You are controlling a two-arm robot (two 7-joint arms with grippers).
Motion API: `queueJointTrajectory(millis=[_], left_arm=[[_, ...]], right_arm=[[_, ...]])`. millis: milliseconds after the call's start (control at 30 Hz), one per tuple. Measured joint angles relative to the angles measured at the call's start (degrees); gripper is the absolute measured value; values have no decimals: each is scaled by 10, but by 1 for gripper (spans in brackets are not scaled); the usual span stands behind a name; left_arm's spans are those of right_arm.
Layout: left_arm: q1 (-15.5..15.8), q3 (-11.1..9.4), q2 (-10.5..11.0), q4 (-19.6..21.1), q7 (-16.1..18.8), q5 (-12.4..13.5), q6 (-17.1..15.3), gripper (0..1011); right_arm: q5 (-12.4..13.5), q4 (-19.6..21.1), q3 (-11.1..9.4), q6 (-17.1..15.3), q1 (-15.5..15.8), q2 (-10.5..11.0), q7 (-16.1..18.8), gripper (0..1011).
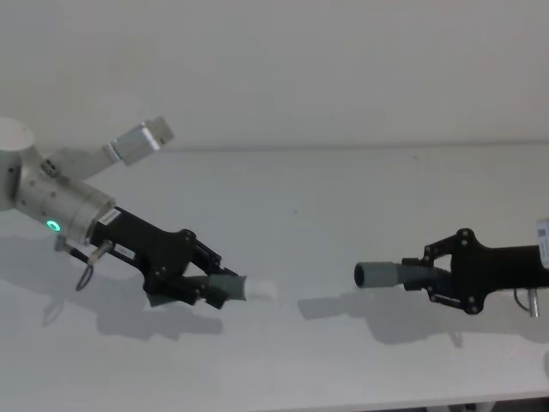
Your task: Use both hands to pick up one end of the pipe from the table, align the ends, and insert them.
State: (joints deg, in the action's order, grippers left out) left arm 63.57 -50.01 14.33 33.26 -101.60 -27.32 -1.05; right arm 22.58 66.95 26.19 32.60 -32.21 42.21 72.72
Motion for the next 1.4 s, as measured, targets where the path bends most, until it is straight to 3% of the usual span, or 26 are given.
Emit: queueJointTrajectory(millis=[233, 633, 900, 1400], left_arm=[[5, -8, -25, -27, -11, -3, 8, 353], [12, -14, -46, -53, -19, -8, 18, 353], [9, -14, -43, -41, -8, -11, 16, 353], [-5, -11, -16, 12, 31, -17, 0, 353]], right_arm=[[0, -3, 0, 10, 5, 7, -5, 223], [-5, 2, 3, 13, 11, 11, -18, 223], [-10, 9, 7, 11, 14, 12, -27, 223], [-20, 24, 17, 6, 17, 8, -46, 223]])
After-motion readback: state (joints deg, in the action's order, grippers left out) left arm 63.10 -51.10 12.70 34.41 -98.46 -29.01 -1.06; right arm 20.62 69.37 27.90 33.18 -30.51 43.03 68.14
